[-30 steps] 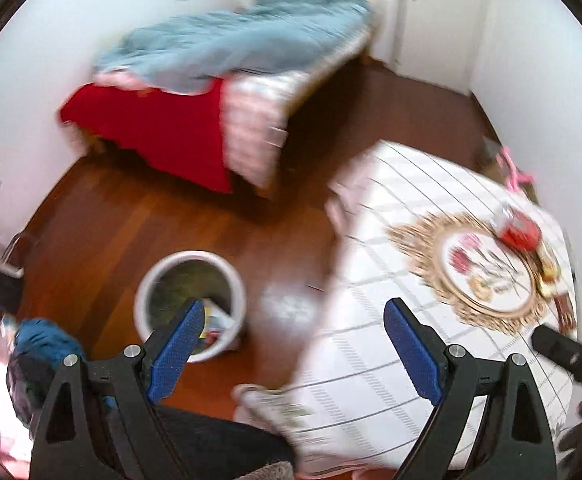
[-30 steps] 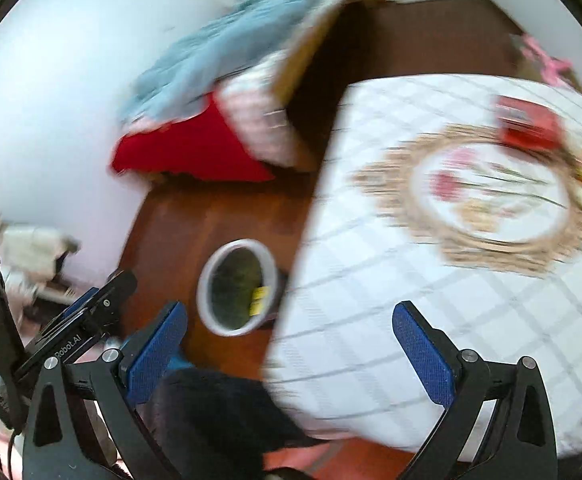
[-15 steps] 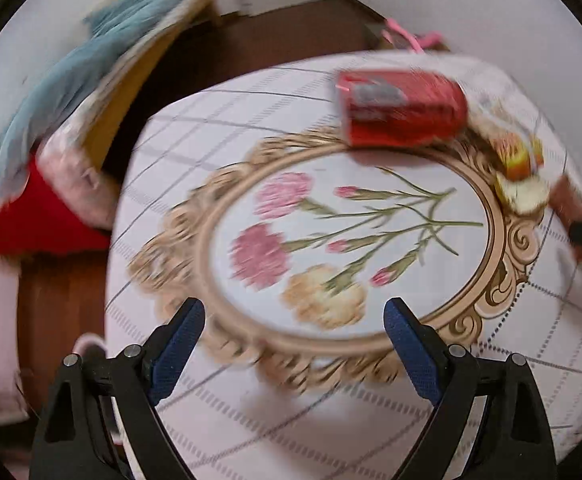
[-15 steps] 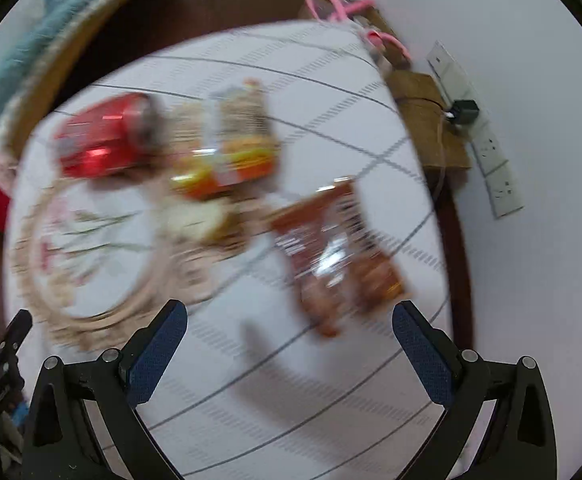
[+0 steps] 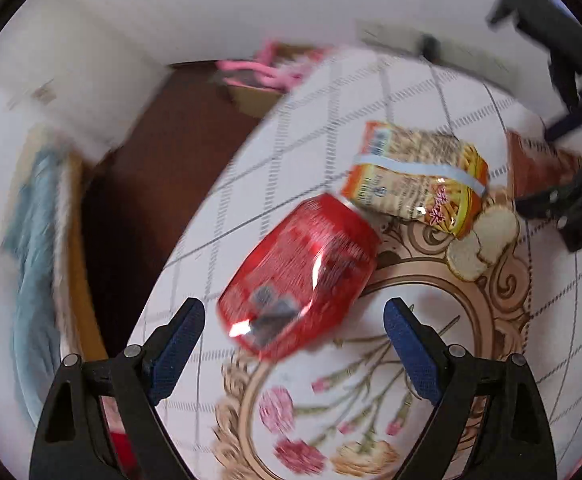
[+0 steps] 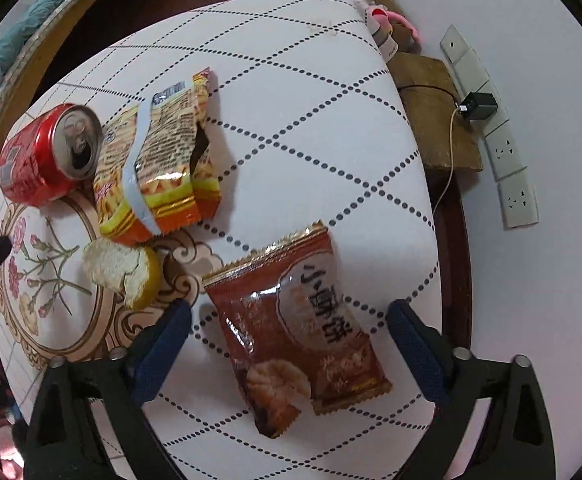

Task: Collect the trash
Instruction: 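Grasp the red Coca-Cola can with the left tool while the right tool grasps the brown snack packet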

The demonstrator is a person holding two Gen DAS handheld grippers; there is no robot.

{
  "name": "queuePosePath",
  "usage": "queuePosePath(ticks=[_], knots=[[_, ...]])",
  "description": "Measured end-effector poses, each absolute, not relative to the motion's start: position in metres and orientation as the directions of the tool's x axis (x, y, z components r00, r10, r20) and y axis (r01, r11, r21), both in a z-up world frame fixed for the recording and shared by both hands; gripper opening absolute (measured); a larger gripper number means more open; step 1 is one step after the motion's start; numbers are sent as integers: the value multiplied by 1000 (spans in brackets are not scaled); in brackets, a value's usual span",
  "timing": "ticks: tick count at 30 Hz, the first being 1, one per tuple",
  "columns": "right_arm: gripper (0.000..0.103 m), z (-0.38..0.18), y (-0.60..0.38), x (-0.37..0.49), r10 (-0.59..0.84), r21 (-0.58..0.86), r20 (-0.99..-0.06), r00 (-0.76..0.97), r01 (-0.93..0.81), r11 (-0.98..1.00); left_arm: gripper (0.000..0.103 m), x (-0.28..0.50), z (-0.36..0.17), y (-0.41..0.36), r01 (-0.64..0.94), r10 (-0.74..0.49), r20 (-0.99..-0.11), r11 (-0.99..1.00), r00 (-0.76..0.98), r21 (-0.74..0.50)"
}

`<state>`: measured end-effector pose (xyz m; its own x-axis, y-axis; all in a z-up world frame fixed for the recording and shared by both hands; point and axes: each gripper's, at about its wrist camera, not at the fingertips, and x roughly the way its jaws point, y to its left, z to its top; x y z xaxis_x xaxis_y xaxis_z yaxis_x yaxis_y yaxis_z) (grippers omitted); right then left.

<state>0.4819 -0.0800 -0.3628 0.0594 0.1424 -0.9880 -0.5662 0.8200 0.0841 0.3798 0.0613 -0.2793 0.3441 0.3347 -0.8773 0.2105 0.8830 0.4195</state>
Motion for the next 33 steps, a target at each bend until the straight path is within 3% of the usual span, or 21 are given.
queuePosePath(ticks=[4,8,9,10,14,17,24,33], knots=[[94,-366,-80,489,146,105,-989,31,-551,828,91,409,-307,68,343,315,-923,861,221,376],[94,-370,-80,491,136,97,-990,28,-565,820,90,418,-321,71,364,324,-928,855,184,370],[93,-369,-80,489,134,94,-990,30,-568,818,88,418,-320,71,358,315,-931,861,182,361],[92,-367,-80,487,132,89,-991,33,-571,816,79,419,-318,69,347,308,-932,867,192,358],[78,-363,-84,480,116,48,-990,78,-587,808,58,417,-305,72,241,288,-934,911,209,335],[64,-357,-88,472,116,24,-986,119,-591,806,53,407,-302,78,165,282,-933,932,226,322],[59,-351,-97,454,171,71,-978,117,-586,807,47,362,-290,77,-2,322,-901,942,289,336],[58,-329,-104,409,288,178,-951,115,-560,809,46,262,-243,90,-364,300,-884,917,358,164]])
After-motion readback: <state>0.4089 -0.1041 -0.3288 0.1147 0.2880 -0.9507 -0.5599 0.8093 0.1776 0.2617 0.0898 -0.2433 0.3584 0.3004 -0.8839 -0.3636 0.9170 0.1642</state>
